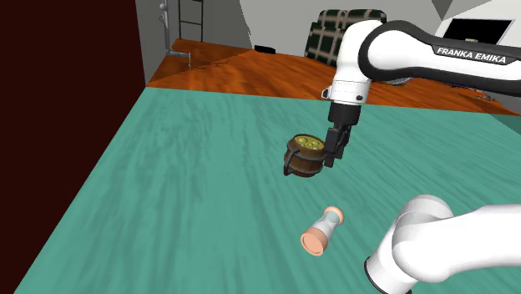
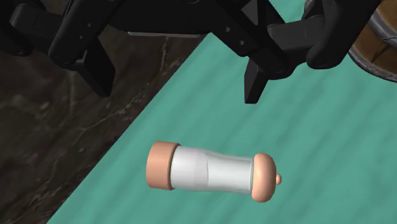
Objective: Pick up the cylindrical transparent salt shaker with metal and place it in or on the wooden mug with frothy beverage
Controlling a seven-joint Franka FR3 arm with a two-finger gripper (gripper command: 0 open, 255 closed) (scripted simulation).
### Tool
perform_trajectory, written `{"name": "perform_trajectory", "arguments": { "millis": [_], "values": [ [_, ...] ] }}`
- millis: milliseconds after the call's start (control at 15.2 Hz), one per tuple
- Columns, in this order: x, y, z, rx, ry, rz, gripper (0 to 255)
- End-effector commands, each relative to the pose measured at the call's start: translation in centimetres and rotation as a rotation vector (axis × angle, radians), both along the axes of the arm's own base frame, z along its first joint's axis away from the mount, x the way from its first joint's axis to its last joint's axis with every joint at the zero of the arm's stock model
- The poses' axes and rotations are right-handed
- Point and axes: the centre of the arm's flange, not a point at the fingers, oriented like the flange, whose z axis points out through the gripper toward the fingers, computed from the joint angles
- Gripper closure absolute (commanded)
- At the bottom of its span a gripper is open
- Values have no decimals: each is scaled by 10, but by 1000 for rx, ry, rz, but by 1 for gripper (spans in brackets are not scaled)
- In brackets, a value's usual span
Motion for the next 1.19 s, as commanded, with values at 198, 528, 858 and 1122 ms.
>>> {"name": "perform_trajectory", "arguments": {
  "millis": [198,528,858,1122],
  "values": [
    [-12,-5,-38,74,-35,302,0],
    [-26,-14,-102,198,-94,804,0],
    [-32,-20,-168,322,-153,1307,0],
    [-36,-19,-204,370,-176,1504,0]
  ]
}}
